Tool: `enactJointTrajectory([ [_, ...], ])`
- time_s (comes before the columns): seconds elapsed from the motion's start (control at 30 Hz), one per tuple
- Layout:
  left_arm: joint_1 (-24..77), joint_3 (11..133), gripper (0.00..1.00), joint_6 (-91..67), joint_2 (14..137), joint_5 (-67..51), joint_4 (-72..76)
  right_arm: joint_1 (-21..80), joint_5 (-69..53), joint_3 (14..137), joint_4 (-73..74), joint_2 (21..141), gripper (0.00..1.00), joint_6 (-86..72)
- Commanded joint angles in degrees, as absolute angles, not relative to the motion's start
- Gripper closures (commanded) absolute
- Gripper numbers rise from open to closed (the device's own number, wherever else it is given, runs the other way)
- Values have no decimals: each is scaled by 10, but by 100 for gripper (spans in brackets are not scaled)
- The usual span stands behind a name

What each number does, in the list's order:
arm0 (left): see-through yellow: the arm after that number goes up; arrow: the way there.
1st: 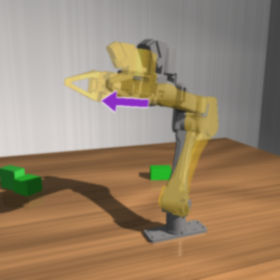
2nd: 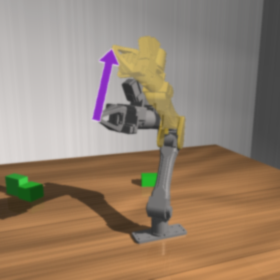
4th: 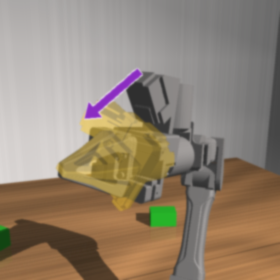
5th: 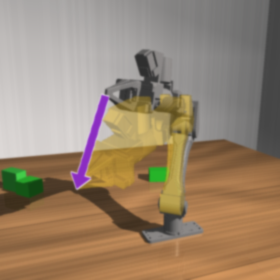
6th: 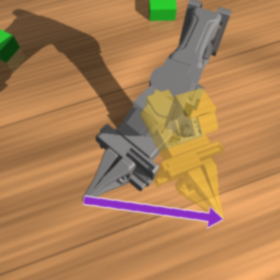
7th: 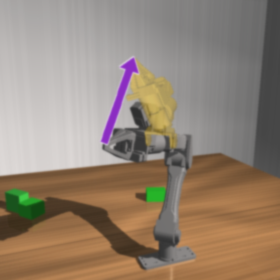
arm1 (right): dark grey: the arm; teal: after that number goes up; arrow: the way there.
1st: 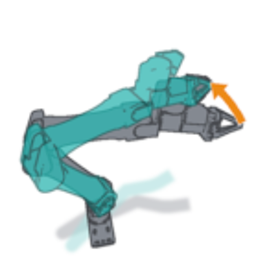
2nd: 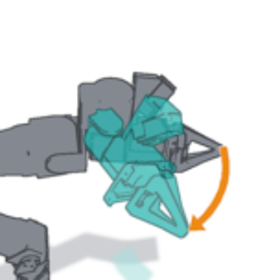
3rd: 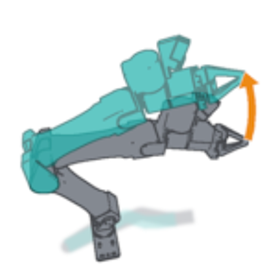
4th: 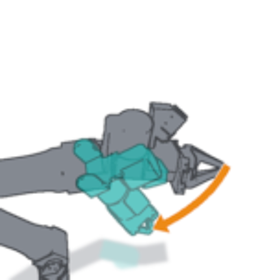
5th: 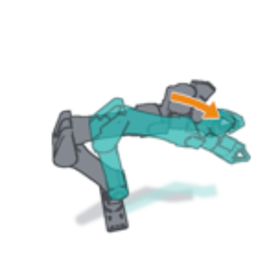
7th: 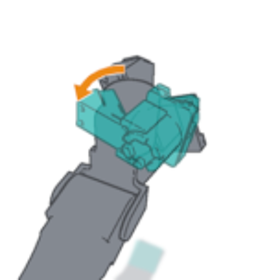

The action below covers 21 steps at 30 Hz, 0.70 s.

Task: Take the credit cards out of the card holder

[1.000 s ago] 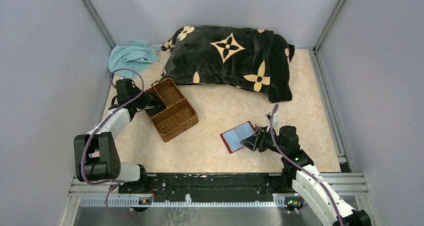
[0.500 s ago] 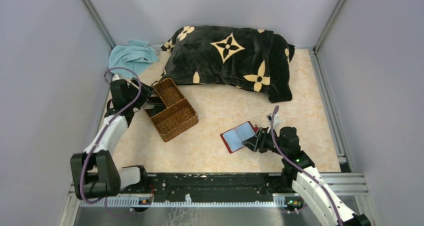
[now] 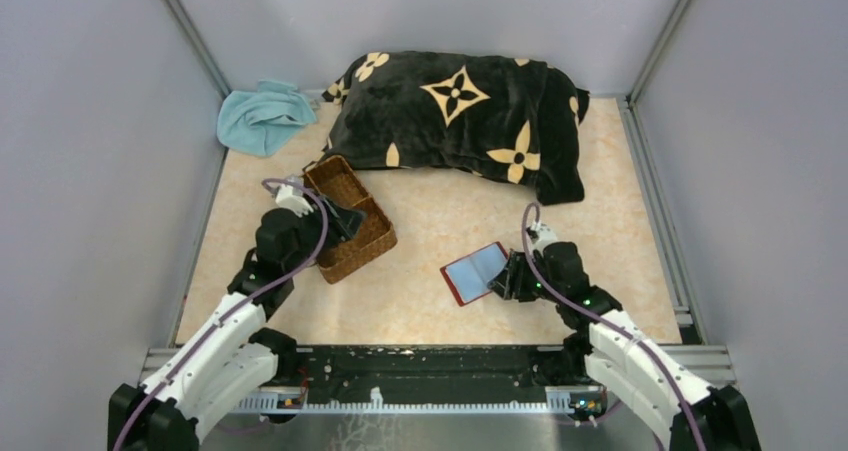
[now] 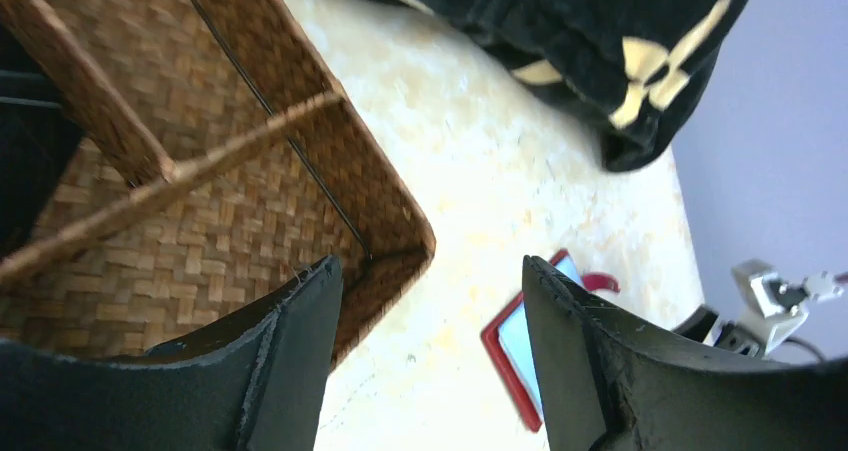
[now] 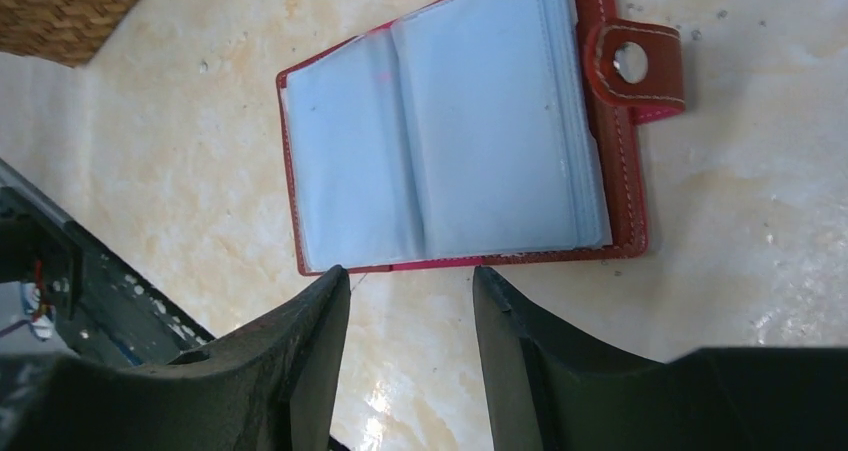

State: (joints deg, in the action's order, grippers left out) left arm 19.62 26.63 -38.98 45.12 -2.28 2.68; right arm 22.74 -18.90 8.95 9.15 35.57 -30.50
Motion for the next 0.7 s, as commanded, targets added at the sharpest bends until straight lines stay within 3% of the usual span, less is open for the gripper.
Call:
enactJointTrajectory([
  [0.0, 250, 227, 28, -388, 438, 17, 49, 301, -70, 170, 103, 410, 50, -266],
  [0.13, 299, 206, 28, -390, 464, 15, 68, 349, 0, 216, 113, 455, 45, -251],
  [0.33, 350, 203, 29, -391, 513, 18, 90, 443, 89, 275, 114, 553, 30, -241],
  [0.67, 352, 191, 29, -388, 492, 30, 69, 544, 161, 326, 101, 694, 28, -254],
])
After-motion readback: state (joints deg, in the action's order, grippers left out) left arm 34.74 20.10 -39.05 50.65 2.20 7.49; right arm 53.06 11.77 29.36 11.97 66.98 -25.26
